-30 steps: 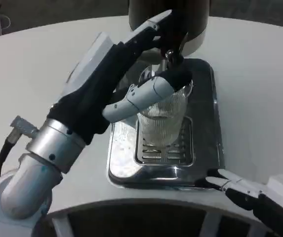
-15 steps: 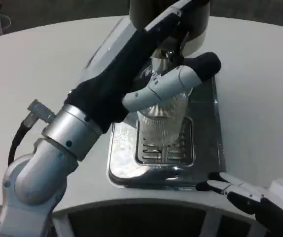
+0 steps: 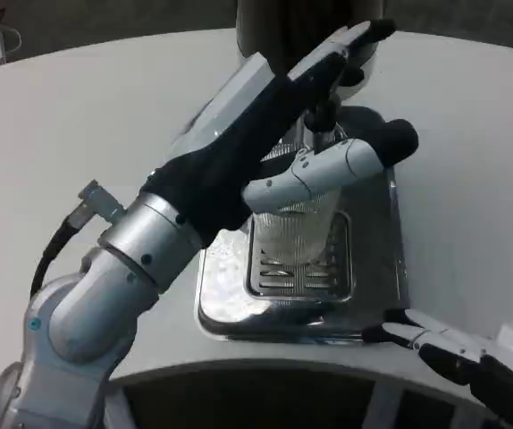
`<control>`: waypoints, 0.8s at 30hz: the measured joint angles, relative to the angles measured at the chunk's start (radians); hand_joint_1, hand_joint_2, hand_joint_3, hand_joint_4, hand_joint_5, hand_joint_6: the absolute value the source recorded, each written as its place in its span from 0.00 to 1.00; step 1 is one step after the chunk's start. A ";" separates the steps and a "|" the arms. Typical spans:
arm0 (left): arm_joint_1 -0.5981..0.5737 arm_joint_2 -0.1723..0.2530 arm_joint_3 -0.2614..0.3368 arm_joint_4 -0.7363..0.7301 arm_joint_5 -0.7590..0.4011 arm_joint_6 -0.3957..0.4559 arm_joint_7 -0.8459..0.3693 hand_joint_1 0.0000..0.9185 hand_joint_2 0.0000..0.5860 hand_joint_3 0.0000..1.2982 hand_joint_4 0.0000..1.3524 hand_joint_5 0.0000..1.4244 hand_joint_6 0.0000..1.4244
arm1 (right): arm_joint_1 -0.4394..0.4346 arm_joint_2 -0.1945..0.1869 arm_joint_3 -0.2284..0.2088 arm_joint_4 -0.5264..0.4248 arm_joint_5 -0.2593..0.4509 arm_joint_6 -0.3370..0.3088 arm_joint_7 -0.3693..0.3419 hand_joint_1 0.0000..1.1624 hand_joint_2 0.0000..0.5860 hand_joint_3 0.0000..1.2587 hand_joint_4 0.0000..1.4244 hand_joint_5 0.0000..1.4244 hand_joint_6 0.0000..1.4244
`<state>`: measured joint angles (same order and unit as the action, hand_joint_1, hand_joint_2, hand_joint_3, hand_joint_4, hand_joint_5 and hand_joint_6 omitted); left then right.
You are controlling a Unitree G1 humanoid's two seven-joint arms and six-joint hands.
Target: Grasp the cup under the faucet to collect the drink, then remove the cup.
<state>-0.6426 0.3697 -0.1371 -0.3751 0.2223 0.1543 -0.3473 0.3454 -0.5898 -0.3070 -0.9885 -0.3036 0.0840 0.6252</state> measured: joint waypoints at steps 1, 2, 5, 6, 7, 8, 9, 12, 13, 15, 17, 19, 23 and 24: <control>-0.001 0.002 -0.001 0.003 0.007 -0.004 0.000 0.00 0.08 0.06 0.00 0.09 0.15 | -0.001 0.000 0.000 0.000 0.001 0.000 0.000 0.42 0.74 0.11 0.03 0.08 0.10; -0.003 0.006 -0.005 0.009 0.014 -0.013 -0.001 0.00 0.08 0.06 0.00 0.08 0.15 | -0.003 0.000 0.000 0.001 0.005 0.000 0.000 0.42 0.74 0.11 0.03 0.08 0.10; -0.023 0.027 -0.027 0.031 0.047 -0.043 -0.004 0.00 0.08 0.06 0.00 0.08 0.14 | -0.010 0.000 0.001 0.006 0.020 0.006 0.000 0.42 0.75 0.11 0.04 0.08 0.10; -0.027 0.034 -0.035 0.036 0.063 -0.054 -0.004 0.00 0.09 0.05 0.00 0.07 0.13 | -0.013 0.001 0.001 0.009 0.024 0.011 0.000 0.42 0.75 0.11 0.04 0.08 0.10; -0.030 0.038 -0.039 0.039 0.067 -0.061 -0.004 0.00 0.09 0.05 0.00 0.07 0.13 | -0.015 0.002 0.001 0.010 0.027 0.014 0.000 0.42 0.75 0.11 0.03 0.08 0.10; -0.033 0.042 -0.043 0.045 0.072 -0.069 -0.004 0.00 0.08 0.05 0.00 0.07 0.13 | -0.019 0.007 0.002 0.014 0.040 0.023 -0.001 0.42 0.75 0.11 0.03 0.08 0.10; -0.038 0.047 -0.047 0.053 0.086 -0.081 -0.004 0.00 0.08 0.05 0.00 0.07 0.13 | -0.025 0.016 0.004 0.023 0.060 0.037 -0.002 0.42 0.73 0.11 0.03 0.09 0.10; -0.047 0.056 -0.059 0.071 0.107 -0.104 -0.005 0.00 0.06 0.04 0.00 0.06 0.12 | -0.038 0.040 0.006 0.054 0.105 0.077 -0.014 0.43 0.68 0.10 0.03 0.10 0.09; -0.050 0.058 -0.063 0.075 0.108 -0.109 -0.005 0.00 0.04 0.04 0.00 0.06 0.12 | -0.041 0.044 0.006 0.060 0.119 0.086 -0.017 0.44 0.67 0.10 0.03 0.10 0.09; -0.058 0.062 -0.071 0.085 0.115 -0.120 -0.006 0.00 0.04 0.04 0.00 0.05 0.12 | -0.049 0.064 0.006 0.085 0.157 0.111 -0.028 0.46 0.62 0.09 0.03 0.11 0.10; -0.064 0.067 -0.077 0.093 0.130 -0.132 -0.009 0.00 0.03 0.04 0.00 0.05 0.12 | -0.062 0.083 0.006 0.114 0.183 0.138 -0.048 0.48 0.59 0.09 0.03 0.11 0.10; -0.069 0.070 -0.079 0.100 0.136 -0.140 -0.011 0.00 0.03 0.04 0.00 0.05 0.12 | -0.071 0.097 0.006 0.138 0.193 0.154 -0.070 0.51 0.57 0.08 0.03 0.11 0.11; -0.080 0.075 -0.083 0.117 0.140 -0.155 -0.023 0.00 0.01 0.04 0.00 0.04 0.12 | -0.095 0.134 0.014 0.186 0.208 0.159 -0.130 0.54 0.53 0.06 0.03 0.12 0.11; -0.083 0.077 -0.083 0.121 0.141 -0.159 -0.025 0.00 0.01 0.04 0.00 0.04 0.12 | -0.104 0.146 0.019 0.201 0.210 0.159 -0.146 0.56 0.51 0.05 0.03 0.12 0.12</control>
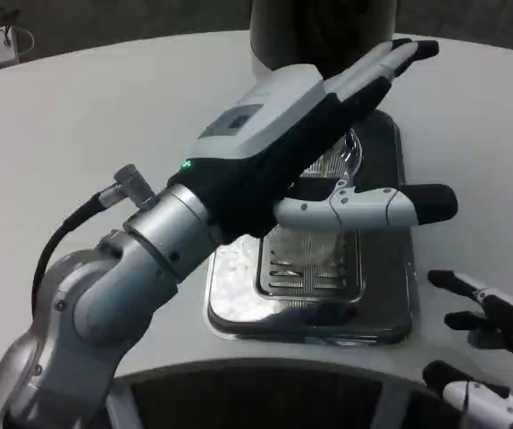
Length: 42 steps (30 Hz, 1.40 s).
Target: Grasp the cup under the faucet to collect the drink, then remove the cup.
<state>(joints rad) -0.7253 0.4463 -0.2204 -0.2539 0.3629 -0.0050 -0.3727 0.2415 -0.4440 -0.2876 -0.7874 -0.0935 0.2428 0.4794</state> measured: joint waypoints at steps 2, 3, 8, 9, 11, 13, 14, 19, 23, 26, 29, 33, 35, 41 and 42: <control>-0.008 0.004 -0.002 0.007 0.000 -0.004 -0.007 0.00 0.01 0.04 0.00 0.04 0.12 | -0.010 0.015 0.008 0.017 0.000 -0.001 -0.024 0.56 0.51 0.05 0.03 0.12 0.12; -0.016 0.007 -0.003 0.013 0.001 -0.006 -0.014 0.00 0.01 0.04 0.00 0.04 0.12 | -0.017 0.024 0.017 0.034 0.000 -0.013 -0.043 0.57 0.50 0.05 0.03 0.12 0.12; -0.029 0.009 -0.004 0.032 0.000 -0.014 -0.021 0.00 0.00 0.03 0.00 0.04 0.11 | -0.059 0.064 0.043 0.087 -0.016 -0.069 -0.127 0.62 0.44 0.02 0.02 0.12 0.12; -0.032 0.009 -0.003 0.035 -0.001 -0.014 -0.023 0.00 0.00 0.03 0.00 0.04 0.11 | -0.071 0.069 0.050 0.097 -0.022 -0.079 -0.141 0.62 0.44 0.02 0.02 0.12 0.12; -0.037 0.009 -0.002 0.040 -0.002 -0.014 -0.028 0.00 0.00 0.03 0.00 0.04 0.11 | -0.097 0.081 0.069 0.128 -0.033 -0.097 -0.166 0.62 0.44 0.02 0.02 0.12 0.12; -0.039 0.008 -0.001 0.041 -0.003 -0.014 -0.031 0.00 0.00 0.03 0.00 0.04 0.11 | -0.118 0.087 0.084 0.157 -0.038 -0.112 -0.187 0.63 0.42 0.01 0.02 0.11 0.12; -0.041 0.008 0.000 0.043 -0.004 -0.014 -0.032 0.00 0.00 0.03 0.00 0.04 0.12 | -0.126 0.091 0.094 0.169 -0.045 -0.122 -0.202 0.63 0.42 0.01 0.02 0.11 0.12; -0.047 0.009 0.005 0.044 -0.005 -0.010 -0.046 0.00 0.00 0.03 0.00 0.04 0.12 | -0.193 0.107 0.142 0.235 -0.079 -0.162 -0.254 0.65 0.41 0.01 0.02 0.10 0.11; -0.050 0.009 0.009 0.044 -0.006 -0.008 -0.052 0.00 0.00 0.04 0.00 0.04 0.12 | -0.229 0.121 0.169 0.279 -0.099 -0.173 -0.284 0.66 0.40 0.00 0.02 0.09 0.11; -0.053 0.010 0.012 0.042 -0.006 -0.003 -0.060 0.00 0.00 0.04 0.00 0.04 0.12 | -0.261 0.130 0.193 0.308 -0.115 -0.173 -0.302 0.66 0.40 0.00 0.01 0.09 0.10; -0.055 0.010 0.014 0.038 -0.006 0.001 -0.065 0.00 0.00 0.04 0.00 0.04 0.12 | -0.287 0.140 0.214 0.322 -0.131 -0.173 -0.322 0.66 0.40 0.00 0.01 0.09 0.09; -0.056 0.010 0.017 0.035 -0.006 0.007 -0.067 0.00 0.00 0.04 0.00 0.04 0.12 | -0.328 0.158 0.229 0.353 -0.151 -0.173 -0.345 0.66 0.40 0.00 0.01 0.08 0.09; -0.056 0.010 0.019 0.032 -0.006 0.010 -0.070 0.00 0.00 0.04 0.00 0.04 0.12 | -0.337 0.161 0.234 0.358 -0.156 -0.173 -0.349 0.66 0.40 0.00 0.00 0.08 0.08; -0.056 0.011 0.032 0.023 -0.006 0.018 -0.082 0.00 0.00 0.04 0.00 0.04 0.12 | -0.389 0.169 0.249 0.398 -0.166 -0.168 -0.364 0.66 0.39 0.00 0.00 0.05 0.07; -0.056 0.011 0.033 0.021 -0.006 0.019 -0.082 0.00 0.00 0.04 0.00 0.04 0.12 | -0.392 0.169 0.251 0.400 -0.166 -0.168 -0.364 0.66 0.39 0.00 0.00 0.05 0.07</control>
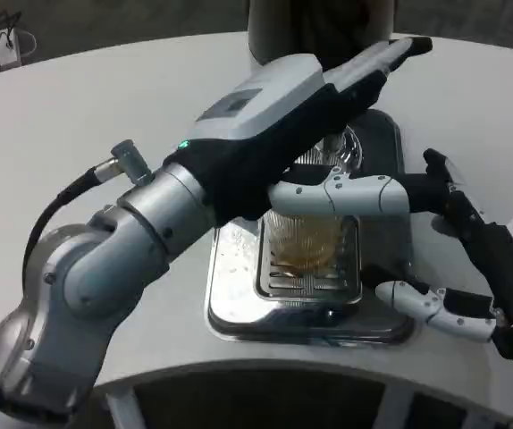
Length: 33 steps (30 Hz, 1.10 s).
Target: Grasp the cup under the faucet to collect the drink, then remove the cup.
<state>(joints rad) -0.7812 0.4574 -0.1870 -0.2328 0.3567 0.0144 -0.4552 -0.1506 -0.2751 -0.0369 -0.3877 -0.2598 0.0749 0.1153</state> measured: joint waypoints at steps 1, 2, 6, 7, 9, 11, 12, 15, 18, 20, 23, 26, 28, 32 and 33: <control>0.000 0.001 0.002 -0.002 0.000 0.002 -0.001 0.00 0.00 0.04 0.00 0.04 0.12 | -0.006 0.000 0.004 0.003 -0.002 0.000 -0.001 0.66 0.40 0.00 0.00 0.05 0.06; 0.000 0.002 0.005 -0.005 0.000 0.005 -0.005 0.00 0.00 0.04 0.00 0.04 0.12 | -0.016 0.002 0.009 0.012 -0.009 0.001 -0.002 0.66 0.40 0.00 0.00 0.05 0.06; 0.000 0.005 0.009 -0.013 0.000 0.011 -0.013 0.00 0.00 0.04 0.00 0.04 0.12 | -0.045 0.011 0.018 0.038 -0.018 0.012 -0.011 0.66 0.40 0.00 0.00 0.05 0.06; 0.000 0.005 0.010 -0.016 0.000 0.013 -0.016 0.00 0.00 0.04 0.00 0.04 0.12 | -0.050 0.014 0.021 0.042 -0.020 0.014 -0.013 0.66 0.40 0.00 0.00 0.05 0.06; 0.000 0.006 0.012 -0.020 0.000 0.017 -0.018 0.00 0.00 0.04 0.00 0.04 0.12 | -0.059 0.021 0.027 0.048 -0.023 0.015 -0.015 0.66 0.40 0.00 0.00 0.05 0.06; 0.000 0.006 0.012 -0.027 0.000 0.024 -0.020 0.00 0.00 0.04 0.00 0.04 0.12 | -0.071 0.027 0.032 0.062 -0.027 0.017 -0.018 0.66 0.40 0.00 0.00 0.05 0.06; 0.000 0.006 0.012 -0.029 0.000 0.026 -0.022 0.00 0.00 0.04 0.00 0.04 0.12 | -0.074 0.029 0.034 0.067 -0.028 0.019 -0.018 0.66 0.40 0.00 0.00 0.05 0.06; 0.001 0.007 0.014 -0.037 0.000 0.035 -0.026 0.00 0.00 0.04 0.00 0.04 0.12 | -0.089 0.035 0.042 0.077 -0.030 0.024 -0.024 0.66 0.39 0.00 0.00 0.05 0.06; 0.001 0.007 0.018 -0.047 0.000 0.045 -0.028 0.00 0.00 0.04 0.00 0.04 0.12 | -0.106 0.037 0.048 0.089 -0.033 0.030 -0.028 0.66 0.39 0.00 0.00 0.04 0.06; 0.002 0.008 0.021 -0.055 0.000 0.051 -0.029 0.00 0.00 0.04 0.00 0.04 0.12 | -0.120 0.037 0.050 0.104 -0.033 0.030 -0.029 0.66 0.39 0.00 0.00 0.04 0.06; 0.004 0.008 0.030 -0.069 -0.001 0.059 -0.030 0.00 0.00 0.04 0.00 0.04 0.12 | -0.126 0.039 0.052 0.110 -0.033 0.031 -0.030 0.65 0.39 0.00 0.00 0.04 0.05; 0.006 0.008 0.041 -0.077 -0.007 0.062 -0.032 0.00 0.00 0.04 0.00 0.04 0.12 | -0.135 0.041 0.055 0.116 -0.033 0.031 -0.030 0.65 0.39 0.00 0.00 0.04 0.05; 0.008 0.008 0.050 -0.085 -0.012 0.065 -0.033 0.00 0.00 0.04 0.00 0.04 0.12 | -0.143 0.042 0.058 0.122 -0.033 0.031 -0.030 0.65 0.39 0.00 0.00 0.04 0.05; 0.012 0.008 0.059 -0.096 -0.031 0.066 -0.033 0.00 0.00 0.04 0.00 0.04 0.12 | -0.153 0.047 0.062 0.140 -0.033 0.031 -0.031 0.65 0.39 0.00 0.00 0.04 0.05; 0.014 0.008 0.063 -0.100 -0.036 0.066 -0.033 0.00 0.00 0.04 0.00 0.04 0.12 | -0.153 0.047 0.063 0.146 -0.033 0.031 -0.031 0.65 0.39 0.00 0.00 0.04 0.05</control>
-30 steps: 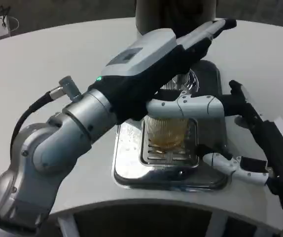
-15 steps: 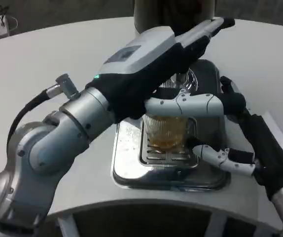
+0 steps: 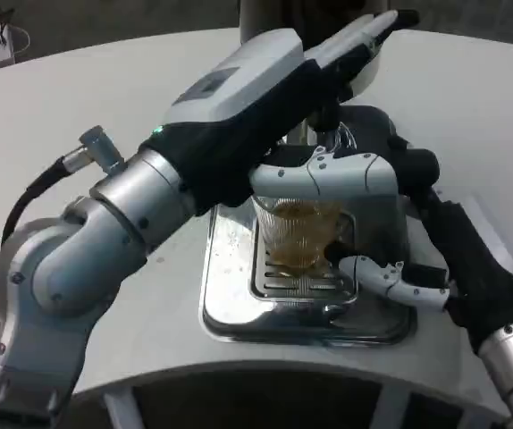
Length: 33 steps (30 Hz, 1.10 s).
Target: Grasp the cup under the faucet to collect the drink, then remove the cup.
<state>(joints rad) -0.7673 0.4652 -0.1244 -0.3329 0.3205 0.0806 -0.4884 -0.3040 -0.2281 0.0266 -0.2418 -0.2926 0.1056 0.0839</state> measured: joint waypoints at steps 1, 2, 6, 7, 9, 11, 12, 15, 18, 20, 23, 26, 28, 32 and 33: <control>0.002 -0.001 0.005 -0.003 -0.004 0.000 0.000 0.00 0.00 0.04 0.00 0.04 0.12 | 0.000 0.000 0.001 0.002 0.000 0.000 0.000 0.65 0.39 0.00 0.00 0.04 0.05; 0.006 -0.002 0.011 -0.006 -0.008 -0.001 0.000 0.00 0.00 0.05 0.00 0.04 0.13 | 0.000 0.000 0.002 0.002 0.000 0.000 0.000 0.65 0.39 0.00 0.00 0.04 0.05; 0.016 -0.013 0.035 -0.014 -0.025 -0.007 0.016 0.00 0.00 0.06 0.00 0.06 0.14 | -0.005 0.001 0.004 0.006 0.000 0.000 -0.001 0.65 0.39 0.00 0.00 0.04 0.05; 0.018 -0.014 0.040 -0.018 -0.035 -0.007 0.019 0.00 0.01 0.06 0.00 0.06 0.14 | -0.005 0.001 0.004 0.007 0.000 0.000 -0.001 0.65 0.39 0.00 0.00 0.04 0.05; 0.024 -0.014 0.052 -0.029 -0.042 -0.008 0.024 0.00 0.01 0.06 0.00 0.06 0.14 | -0.005 0.003 0.005 0.008 0.001 0.000 -0.001 0.65 0.39 0.00 0.00 0.04 0.05; 0.028 -0.014 0.065 -0.039 -0.049 -0.008 0.027 0.00 0.01 0.07 0.01 0.07 0.15 | -0.006 0.005 0.005 0.008 0.001 0.000 -0.003 0.65 0.39 0.00 0.00 0.07 0.08; 0.032 -0.014 0.071 -0.045 -0.054 -0.008 0.028 0.00 0.01 0.07 0.01 0.07 0.15 | -0.006 0.006 0.005 0.008 0.001 0.000 -0.004 0.65 0.39 0.00 0.00 0.08 0.09; 0.072 -0.013 0.096 -0.082 -0.080 -0.008 0.034 0.00 0.01 0.08 0.02 0.08 0.15 | -0.010 0.011 0.004 0.009 0.008 0.000 -0.005 0.65 0.39 0.00 0.01 0.10 0.11; 0.105 -0.009 0.126 -0.109 -0.091 -0.008 0.037 0.00 0.01 0.08 0.02 0.08 0.15 | -0.015 0.017 0.005 0.008 0.012 -0.002 -0.005 0.65 0.39 0.00 0.01 0.10 0.11; 0.138 -0.005 0.152 -0.139 -0.106 -0.007 0.037 0.00 0.01 0.09 0.03 0.08 0.16 | -0.018 0.018 0.005 0.007 0.016 -0.002 -0.005 0.65 0.39 0.00 0.02 0.10 0.11; 0.188 0.005 0.191 -0.171 -0.117 -0.004 0.039 0.00 0.01 0.09 0.04 0.09 0.16 | -0.025 0.021 0.009 0.006 0.023 -0.002 -0.003 0.65 0.39 0.00 0.02 0.10 0.12; 0.259 0.011 0.244 -0.200 -0.123 0.005 0.045 0.00 0.02 0.10 0.04 0.09 0.16 | -0.027 0.023 0.019 -0.001 0.025 -0.003 -0.002 0.65 0.39 0.00 0.02 0.10 0.12; 0.289 0.019 0.266 -0.204 -0.123 0.014 0.045 0.00 0.03 0.10 0.04 0.10 0.16 | -0.028 0.025 0.024 -0.002 0.027 -0.003 -0.002 0.65 0.39 0.00 0.02 0.10 0.11; 0.349 0.039 0.316 -0.230 -0.138 0.030 0.045 0.00 0.03 0.10 0.04 0.10 0.17 | -0.040 0.035 0.043 0.000 0.026 -0.002 0.001 0.65 0.39 0.01 0.02 0.09 0.11; 0.361 0.043 0.326 -0.235 -0.143 0.031 0.045 0.00 0.03 0.10 0.04 0.10 0.17 | -0.045 0.038 0.048 0.001 0.026 -0.003 0.001 0.65 0.39 0.01 0.02 0.08 0.10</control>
<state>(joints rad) -0.4059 0.5080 0.2017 -0.5681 0.1780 0.1121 -0.4431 -0.3494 -0.1899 0.0746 -0.2408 -0.2671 0.1031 0.0852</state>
